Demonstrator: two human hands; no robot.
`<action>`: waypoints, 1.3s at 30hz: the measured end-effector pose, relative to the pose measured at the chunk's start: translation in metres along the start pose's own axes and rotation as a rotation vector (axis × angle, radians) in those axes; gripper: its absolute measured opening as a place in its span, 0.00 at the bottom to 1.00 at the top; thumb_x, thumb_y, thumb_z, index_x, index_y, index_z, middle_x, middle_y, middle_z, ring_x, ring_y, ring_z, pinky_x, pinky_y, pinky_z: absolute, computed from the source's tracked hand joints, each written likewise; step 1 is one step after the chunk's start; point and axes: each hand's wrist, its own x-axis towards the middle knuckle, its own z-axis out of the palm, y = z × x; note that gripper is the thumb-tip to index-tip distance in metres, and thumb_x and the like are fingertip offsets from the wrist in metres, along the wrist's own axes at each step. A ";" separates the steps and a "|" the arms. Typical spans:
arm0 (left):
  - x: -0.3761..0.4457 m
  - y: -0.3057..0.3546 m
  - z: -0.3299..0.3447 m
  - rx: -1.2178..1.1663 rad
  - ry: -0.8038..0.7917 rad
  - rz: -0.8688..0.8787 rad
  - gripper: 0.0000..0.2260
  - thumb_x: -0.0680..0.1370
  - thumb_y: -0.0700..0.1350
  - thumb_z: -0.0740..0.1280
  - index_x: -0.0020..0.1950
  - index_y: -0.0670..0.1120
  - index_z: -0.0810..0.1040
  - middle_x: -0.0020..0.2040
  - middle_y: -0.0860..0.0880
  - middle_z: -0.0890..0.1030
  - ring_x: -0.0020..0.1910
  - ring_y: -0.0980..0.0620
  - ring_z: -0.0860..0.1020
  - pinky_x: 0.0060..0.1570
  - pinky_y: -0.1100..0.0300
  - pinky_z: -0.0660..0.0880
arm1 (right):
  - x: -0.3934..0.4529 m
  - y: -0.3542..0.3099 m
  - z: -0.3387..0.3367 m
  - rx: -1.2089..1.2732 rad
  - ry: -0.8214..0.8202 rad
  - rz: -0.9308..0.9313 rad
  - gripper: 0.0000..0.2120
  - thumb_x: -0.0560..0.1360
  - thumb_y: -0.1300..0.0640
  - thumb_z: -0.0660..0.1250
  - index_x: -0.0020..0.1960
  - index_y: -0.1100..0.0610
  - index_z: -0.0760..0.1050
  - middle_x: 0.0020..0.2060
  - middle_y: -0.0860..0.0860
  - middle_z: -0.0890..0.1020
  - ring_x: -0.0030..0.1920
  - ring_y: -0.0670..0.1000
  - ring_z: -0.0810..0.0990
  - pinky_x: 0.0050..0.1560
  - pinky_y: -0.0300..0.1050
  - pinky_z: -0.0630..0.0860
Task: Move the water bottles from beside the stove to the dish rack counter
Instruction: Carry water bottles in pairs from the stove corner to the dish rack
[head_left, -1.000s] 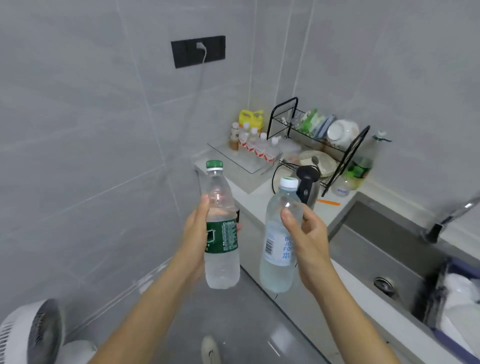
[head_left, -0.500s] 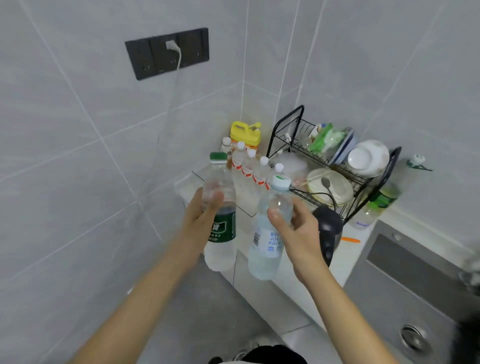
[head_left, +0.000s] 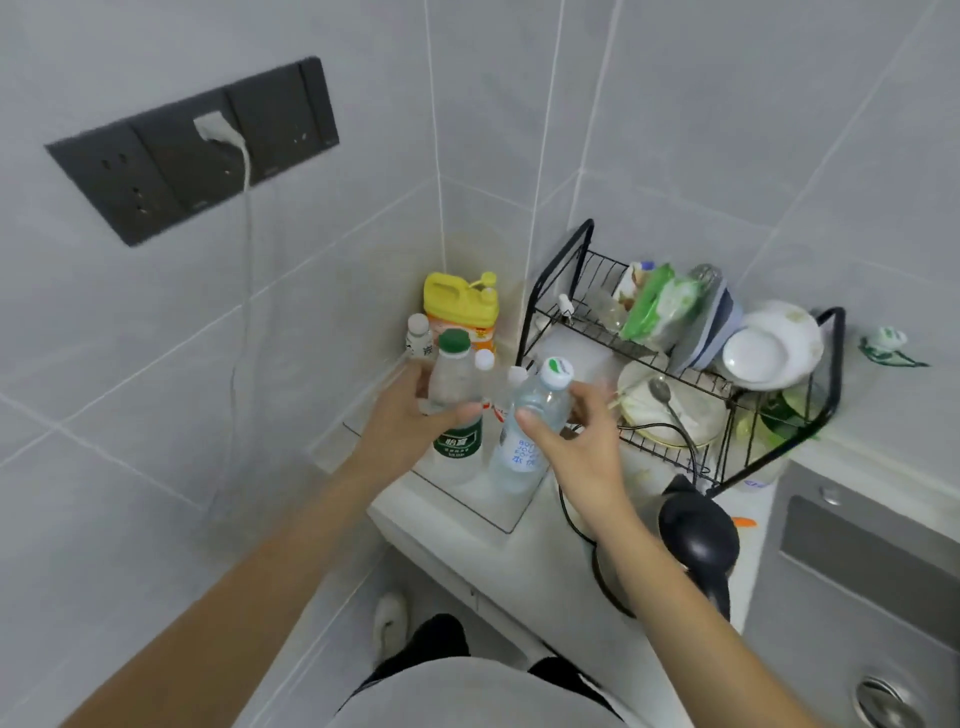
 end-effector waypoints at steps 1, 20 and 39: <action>0.015 -0.008 -0.001 -0.004 -0.044 0.005 0.24 0.69 0.56 0.83 0.61 0.58 0.79 0.56 0.59 0.86 0.55 0.67 0.82 0.50 0.73 0.75 | 0.006 0.007 0.006 -0.013 0.023 0.018 0.26 0.70 0.53 0.83 0.64 0.53 0.77 0.56 0.46 0.84 0.53 0.42 0.83 0.50 0.31 0.77; 0.121 -0.120 0.051 0.205 -0.597 0.094 0.25 0.66 0.44 0.85 0.59 0.47 0.80 0.57 0.48 0.81 0.57 0.48 0.80 0.50 0.65 0.72 | 0.019 0.074 0.070 -0.565 0.145 0.320 0.27 0.69 0.49 0.83 0.62 0.55 0.75 0.57 0.50 0.83 0.56 0.55 0.81 0.57 0.56 0.79; 0.110 -0.065 0.042 0.591 -0.543 0.568 0.20 0.75 0.45 0.78 0.64 0.48 0.76 0.57 0.48 0.73 0.56 0.43 0.79 0.48 0.49 0.78 | 0.029 0.050 0.030 -0.871 -0.023 0.082 0.17 0.78 0.47 0.74 0.63 0.52 0.78 0.53 0.50 0.77 0.48 0.55 0.81 0.46 0.53 0.80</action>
